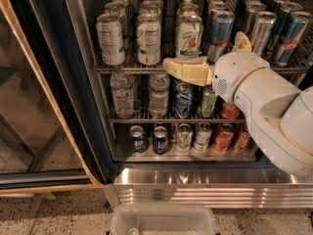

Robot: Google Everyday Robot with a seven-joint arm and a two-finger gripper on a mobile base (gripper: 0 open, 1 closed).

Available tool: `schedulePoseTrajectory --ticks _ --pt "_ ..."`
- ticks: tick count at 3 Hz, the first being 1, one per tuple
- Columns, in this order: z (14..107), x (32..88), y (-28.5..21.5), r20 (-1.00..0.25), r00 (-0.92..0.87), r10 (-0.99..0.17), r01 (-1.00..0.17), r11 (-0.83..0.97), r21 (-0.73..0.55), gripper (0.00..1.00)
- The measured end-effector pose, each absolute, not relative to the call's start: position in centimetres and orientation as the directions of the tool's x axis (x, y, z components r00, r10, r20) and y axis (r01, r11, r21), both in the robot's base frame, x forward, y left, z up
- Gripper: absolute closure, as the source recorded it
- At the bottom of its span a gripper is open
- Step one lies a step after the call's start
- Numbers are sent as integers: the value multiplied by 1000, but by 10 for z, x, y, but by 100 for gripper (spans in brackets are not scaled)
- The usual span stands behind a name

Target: Pick redbull can from top shelf of fridge

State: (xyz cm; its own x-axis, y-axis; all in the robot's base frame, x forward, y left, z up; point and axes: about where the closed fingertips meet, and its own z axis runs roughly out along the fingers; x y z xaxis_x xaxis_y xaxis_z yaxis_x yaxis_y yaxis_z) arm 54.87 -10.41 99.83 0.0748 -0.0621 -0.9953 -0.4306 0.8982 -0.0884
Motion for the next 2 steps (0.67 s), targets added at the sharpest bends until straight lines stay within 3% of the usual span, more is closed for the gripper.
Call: schedulePoseTrajectory --ticks 2 --pt "997 551 -104 -996 74 -55 -415 906 -81 0"
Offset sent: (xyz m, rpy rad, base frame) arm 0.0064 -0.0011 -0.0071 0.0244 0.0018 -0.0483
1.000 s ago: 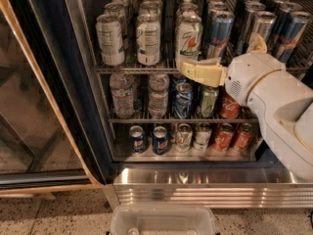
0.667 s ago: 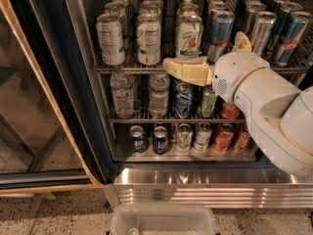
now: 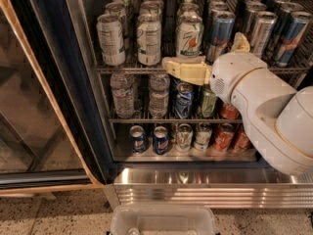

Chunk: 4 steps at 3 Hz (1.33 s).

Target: Pick redbull can from top shelf of fridge

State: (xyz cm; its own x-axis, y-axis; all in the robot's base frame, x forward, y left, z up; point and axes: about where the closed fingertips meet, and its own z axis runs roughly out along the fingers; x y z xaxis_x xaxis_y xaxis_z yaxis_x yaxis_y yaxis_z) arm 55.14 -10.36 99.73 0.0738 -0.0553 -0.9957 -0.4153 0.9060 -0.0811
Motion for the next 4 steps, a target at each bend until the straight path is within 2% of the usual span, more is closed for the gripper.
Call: schedulePoseTrajectory --ticks 4 --pt "985 562 -131 -997 71 -35 -269 962 -52 0"
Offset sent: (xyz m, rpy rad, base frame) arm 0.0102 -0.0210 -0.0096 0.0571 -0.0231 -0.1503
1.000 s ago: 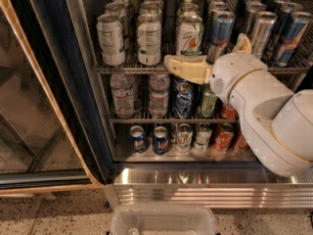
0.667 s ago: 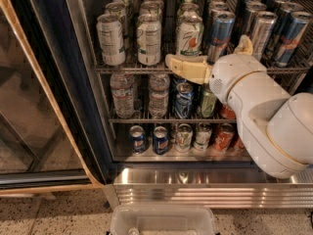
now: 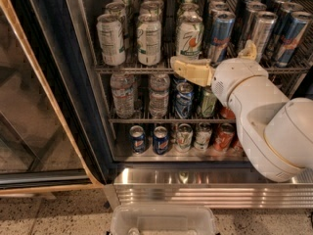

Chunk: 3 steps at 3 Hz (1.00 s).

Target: Pick redbull can from top shelf of fridge

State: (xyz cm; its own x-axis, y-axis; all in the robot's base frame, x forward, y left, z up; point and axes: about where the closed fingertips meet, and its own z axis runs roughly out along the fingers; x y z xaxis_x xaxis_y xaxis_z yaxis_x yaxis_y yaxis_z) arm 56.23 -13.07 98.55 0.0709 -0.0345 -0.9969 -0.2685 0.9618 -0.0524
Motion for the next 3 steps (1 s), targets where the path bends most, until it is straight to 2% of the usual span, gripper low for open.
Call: schedulePoseTrajectory --ticks 1,2,3 --pt "981 564 -136 -997 60 -44 -250 967 -57 0" --pt "977 566 -139 -997 56 -47 -236 970 -59 16" --pt "976 567 -143 -997 56 -45 -211 976 -56 15"
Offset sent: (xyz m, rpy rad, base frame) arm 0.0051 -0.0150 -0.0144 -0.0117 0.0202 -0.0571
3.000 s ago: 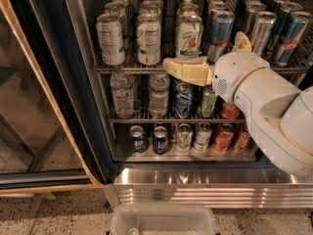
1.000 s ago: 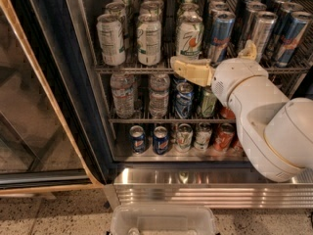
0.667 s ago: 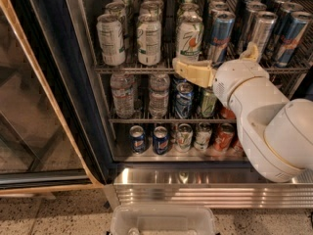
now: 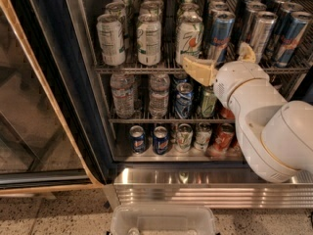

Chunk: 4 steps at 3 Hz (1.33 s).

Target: Pick redbull can from top shelf of fridge

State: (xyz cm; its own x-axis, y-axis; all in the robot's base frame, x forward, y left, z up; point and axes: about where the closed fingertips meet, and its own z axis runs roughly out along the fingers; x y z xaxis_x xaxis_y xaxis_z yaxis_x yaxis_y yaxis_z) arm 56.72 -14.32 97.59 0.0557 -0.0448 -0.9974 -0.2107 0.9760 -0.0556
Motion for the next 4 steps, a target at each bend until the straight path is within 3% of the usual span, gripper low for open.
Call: schedulePoseTrajectory --ticks 1,4 --pt "976 571 -147 -997 61 -44 -190 980 -54 23" --pt "975 583 -158 -997 68 -40 -145 988 -49 26"
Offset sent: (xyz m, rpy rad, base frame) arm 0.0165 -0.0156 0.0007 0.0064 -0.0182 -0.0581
